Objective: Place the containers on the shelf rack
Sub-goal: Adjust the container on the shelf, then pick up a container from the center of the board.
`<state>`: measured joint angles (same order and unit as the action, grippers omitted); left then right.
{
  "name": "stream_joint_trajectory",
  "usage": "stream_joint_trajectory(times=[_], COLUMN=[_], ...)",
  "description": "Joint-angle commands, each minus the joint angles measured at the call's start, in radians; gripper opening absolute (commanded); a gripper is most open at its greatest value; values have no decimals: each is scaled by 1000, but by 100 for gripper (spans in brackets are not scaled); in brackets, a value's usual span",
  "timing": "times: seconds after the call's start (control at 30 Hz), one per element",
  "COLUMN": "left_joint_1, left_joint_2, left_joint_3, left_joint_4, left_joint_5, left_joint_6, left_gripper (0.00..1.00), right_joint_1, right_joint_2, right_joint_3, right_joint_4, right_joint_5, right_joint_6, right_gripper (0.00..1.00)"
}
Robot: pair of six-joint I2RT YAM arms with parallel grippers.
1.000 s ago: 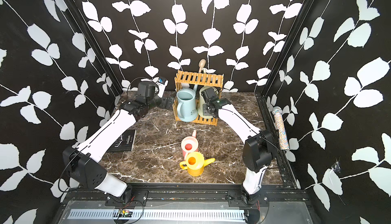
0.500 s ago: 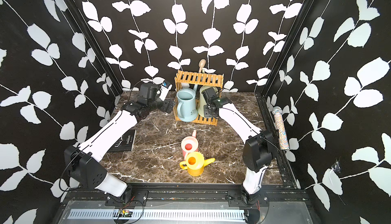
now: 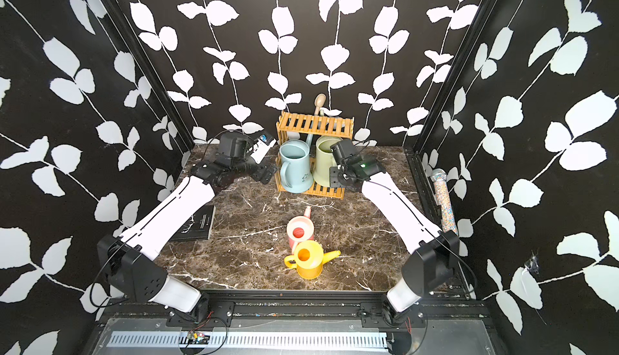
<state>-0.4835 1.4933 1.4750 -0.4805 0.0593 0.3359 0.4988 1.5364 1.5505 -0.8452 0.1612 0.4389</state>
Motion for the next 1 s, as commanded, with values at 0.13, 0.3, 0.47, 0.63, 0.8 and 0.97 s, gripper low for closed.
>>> stream_joint_trajectory(times=[0.13,0.3,0.47,0.63,0.8,0.97], left_joint_1=[2,0,0,7,72,141], left_joint_2=[-85,-113,-142,-179,-193,-208], left_joint_3=[-66,-145,-225,-321,-343,-351], left_joint_4=[-150,-172,-156,-132,-100,-69], left_joint_5=[162,293,310,243,247,261], left_joint_6=[96,122,100,116,79,39], left_gripper=[98,98,98,98,99,98], right_joint_1=[-4,-2,45,150,231,274], right_joint_2=[-157,-215,-196,-138,-77,-31], right_joint_3=[-149,-280,-343,-343,-312,-309], right_joint_4=[2,108,160,160,135,104], right_joint_5=[-97,-190,-276,-318,-337,-353], right_joint_6=[53,-9,20,102,110,80], right_gripper=[76,90,96,95,91,84])
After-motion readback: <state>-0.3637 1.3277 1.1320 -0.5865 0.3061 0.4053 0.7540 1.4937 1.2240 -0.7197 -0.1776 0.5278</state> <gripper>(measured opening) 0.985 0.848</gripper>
